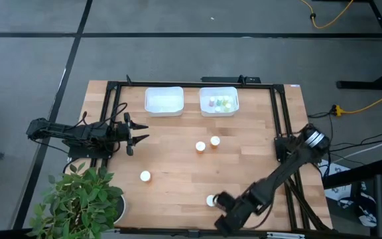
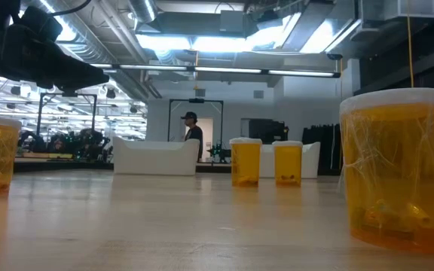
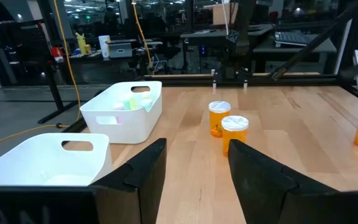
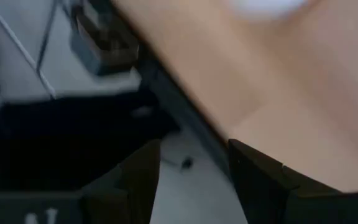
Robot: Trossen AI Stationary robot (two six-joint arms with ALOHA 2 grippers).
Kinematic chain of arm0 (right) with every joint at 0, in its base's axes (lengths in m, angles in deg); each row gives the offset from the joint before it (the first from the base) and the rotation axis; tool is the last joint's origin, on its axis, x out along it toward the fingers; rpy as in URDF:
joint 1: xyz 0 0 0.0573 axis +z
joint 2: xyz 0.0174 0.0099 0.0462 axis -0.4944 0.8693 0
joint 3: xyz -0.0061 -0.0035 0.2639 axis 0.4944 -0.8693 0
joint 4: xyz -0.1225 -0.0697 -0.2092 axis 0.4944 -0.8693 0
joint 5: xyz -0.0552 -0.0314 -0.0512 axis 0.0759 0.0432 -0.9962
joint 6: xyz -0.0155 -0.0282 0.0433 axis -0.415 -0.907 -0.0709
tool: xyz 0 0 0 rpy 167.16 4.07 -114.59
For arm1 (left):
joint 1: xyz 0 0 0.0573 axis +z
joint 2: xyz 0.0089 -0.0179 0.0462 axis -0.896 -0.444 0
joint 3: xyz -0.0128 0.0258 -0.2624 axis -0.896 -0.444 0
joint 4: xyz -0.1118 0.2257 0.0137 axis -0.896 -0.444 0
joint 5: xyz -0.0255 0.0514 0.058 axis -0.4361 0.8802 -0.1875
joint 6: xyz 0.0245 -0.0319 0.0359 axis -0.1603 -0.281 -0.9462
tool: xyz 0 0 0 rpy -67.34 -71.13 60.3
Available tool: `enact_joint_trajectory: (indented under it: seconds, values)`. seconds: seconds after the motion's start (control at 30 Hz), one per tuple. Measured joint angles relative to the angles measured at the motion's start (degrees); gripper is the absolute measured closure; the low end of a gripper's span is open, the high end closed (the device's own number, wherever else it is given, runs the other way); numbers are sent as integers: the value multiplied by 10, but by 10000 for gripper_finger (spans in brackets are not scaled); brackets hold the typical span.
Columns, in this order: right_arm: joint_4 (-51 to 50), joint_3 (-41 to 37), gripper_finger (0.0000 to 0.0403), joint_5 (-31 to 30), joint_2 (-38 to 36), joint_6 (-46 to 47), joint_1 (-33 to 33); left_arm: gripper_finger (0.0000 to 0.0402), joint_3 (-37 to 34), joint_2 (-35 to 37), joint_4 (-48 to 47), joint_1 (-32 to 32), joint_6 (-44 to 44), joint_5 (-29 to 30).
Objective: Pick and place medicine bottles into bin by pill shape (circle, oval)
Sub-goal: Prepare the orange bottles
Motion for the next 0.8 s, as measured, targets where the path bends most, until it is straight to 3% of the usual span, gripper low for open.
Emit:
enact_joint_trajectory:
  seconds: [0.07,0.2,0.33,0.5,0.8]
  values:
    - [-18,30,227,12,33,1,3,235,0,0,0,0,0,0]
    - [-98,96,249,-46,84,2,2,235,0,0,0,0,-5,0]
    - [-164,149,259,-53,116,-3,-9,235,0,0,0,0,-5,0]
    - [-229,164,260,-90,137,1,-21,235,0,0,0,0,-5,0]
    - [-236,162,260,-150,138,-19,-73,235,0,0,0,0,-5,0]
